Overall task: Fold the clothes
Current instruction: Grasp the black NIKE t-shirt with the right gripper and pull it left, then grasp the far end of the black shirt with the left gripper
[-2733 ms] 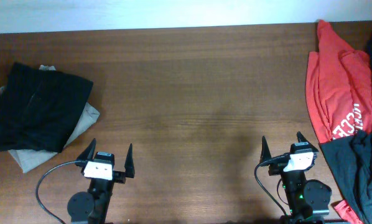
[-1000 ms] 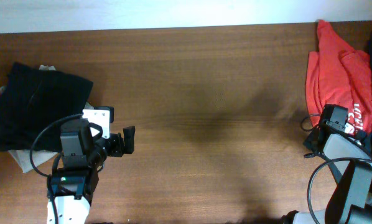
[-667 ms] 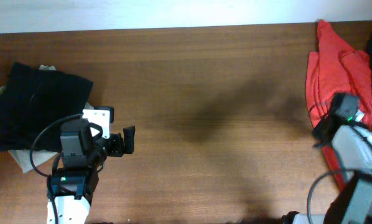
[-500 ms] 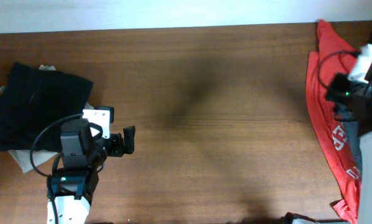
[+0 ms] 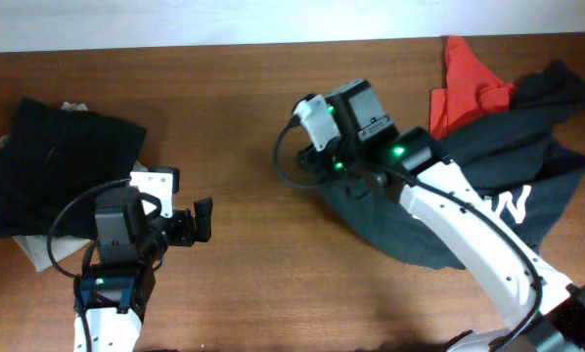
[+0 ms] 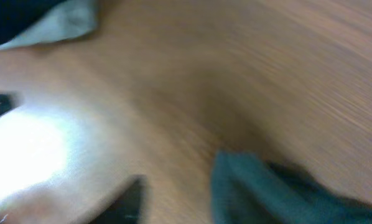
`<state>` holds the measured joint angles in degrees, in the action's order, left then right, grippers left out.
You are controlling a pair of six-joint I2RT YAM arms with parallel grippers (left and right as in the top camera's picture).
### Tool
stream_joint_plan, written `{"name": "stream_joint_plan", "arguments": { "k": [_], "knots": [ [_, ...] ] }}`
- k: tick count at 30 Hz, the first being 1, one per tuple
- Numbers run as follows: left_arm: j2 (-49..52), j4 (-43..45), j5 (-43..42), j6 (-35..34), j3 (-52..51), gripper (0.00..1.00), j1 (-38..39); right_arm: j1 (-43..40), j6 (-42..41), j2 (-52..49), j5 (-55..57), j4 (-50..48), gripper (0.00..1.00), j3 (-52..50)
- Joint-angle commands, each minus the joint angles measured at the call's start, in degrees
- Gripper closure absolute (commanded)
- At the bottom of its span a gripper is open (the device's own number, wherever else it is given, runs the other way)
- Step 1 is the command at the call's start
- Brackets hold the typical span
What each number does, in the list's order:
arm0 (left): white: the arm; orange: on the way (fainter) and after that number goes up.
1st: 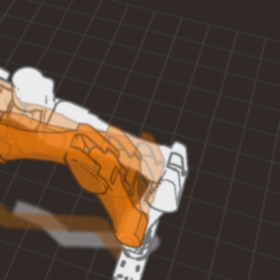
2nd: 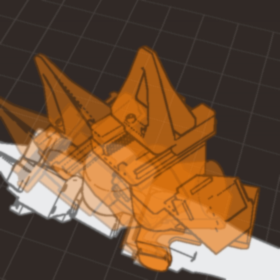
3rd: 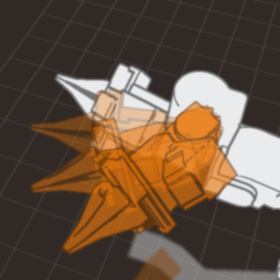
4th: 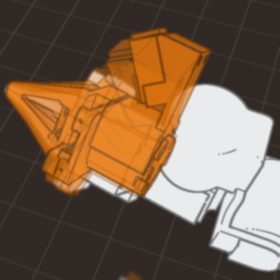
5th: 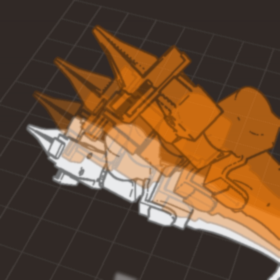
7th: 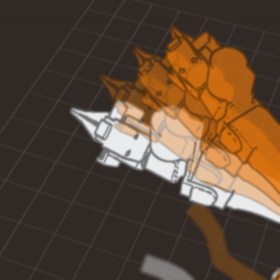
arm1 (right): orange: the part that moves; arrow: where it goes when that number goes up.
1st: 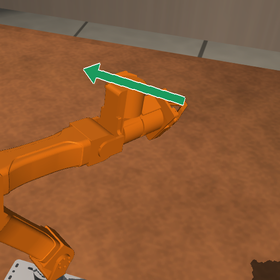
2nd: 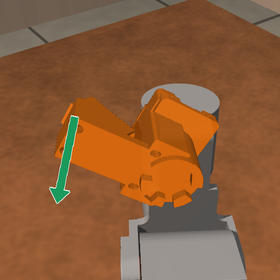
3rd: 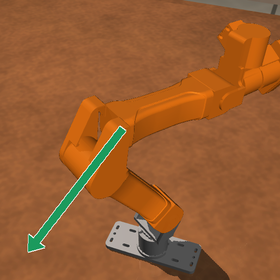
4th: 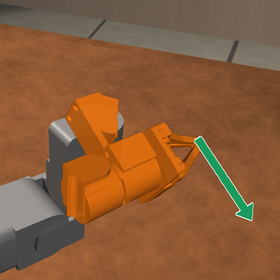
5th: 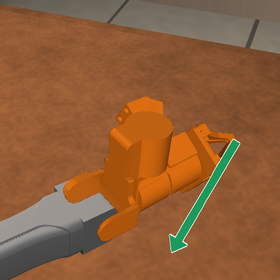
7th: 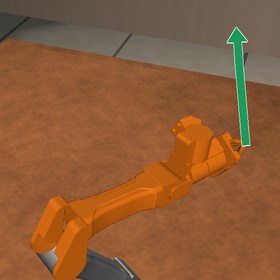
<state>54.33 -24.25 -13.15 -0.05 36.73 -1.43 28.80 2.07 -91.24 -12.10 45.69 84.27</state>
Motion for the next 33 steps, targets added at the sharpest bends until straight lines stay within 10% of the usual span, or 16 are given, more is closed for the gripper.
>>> {"name": "stream_joint_plan", "arguments": {
  "k": [1, 11, 22, 24, 27, 31, 33],
  "knots": [
    [0.1, 0.2, -6.7, -0.6, 0.9, 0.01, -0.2, -9.9, -5.4, 5.2, 7.1, 4.2, 0.08, 1.2],
    [21.8, 16.5, -11.8, -29.2, 0.9, 0.01, 21.8, -48.6, -9.7, 7.0, 7.2, 25.8, 0.01, 1.2],
    [53.8, 56.4, -9.8, -66.4, 1.0, 0.01, 48.7, -52.1, -9.7, 7.0, 6.3, 27.4, 0.01, 1.2],
    [56.1, 58.1, -6.4, -66.4, 1.9, 0.11, 49.6, -52.1, -9.7, 7.0, 6.3, 27.4, 0.01, 1.2],
    [58.0, 58.1, -1.3, -65.0, 4.3, 0.53, 49.0, -52.1, -9.7, 7.0, 6.3, 27.5, 0.01, 1.2],
    [58.2, 58.1, 5.6, -59.2, 7.7, 0.69, 46.9, -52.1, -9.7, 7.0, 6.3, 27.7, 0.01, 1.2],
    [58.2, 58.1, 5.9, -59.2, 8.5, 1.0, 45.7, -52.1, -9.7, 7.0, 6.3, 27.6, 0.01, 1.2]
  ]
}}
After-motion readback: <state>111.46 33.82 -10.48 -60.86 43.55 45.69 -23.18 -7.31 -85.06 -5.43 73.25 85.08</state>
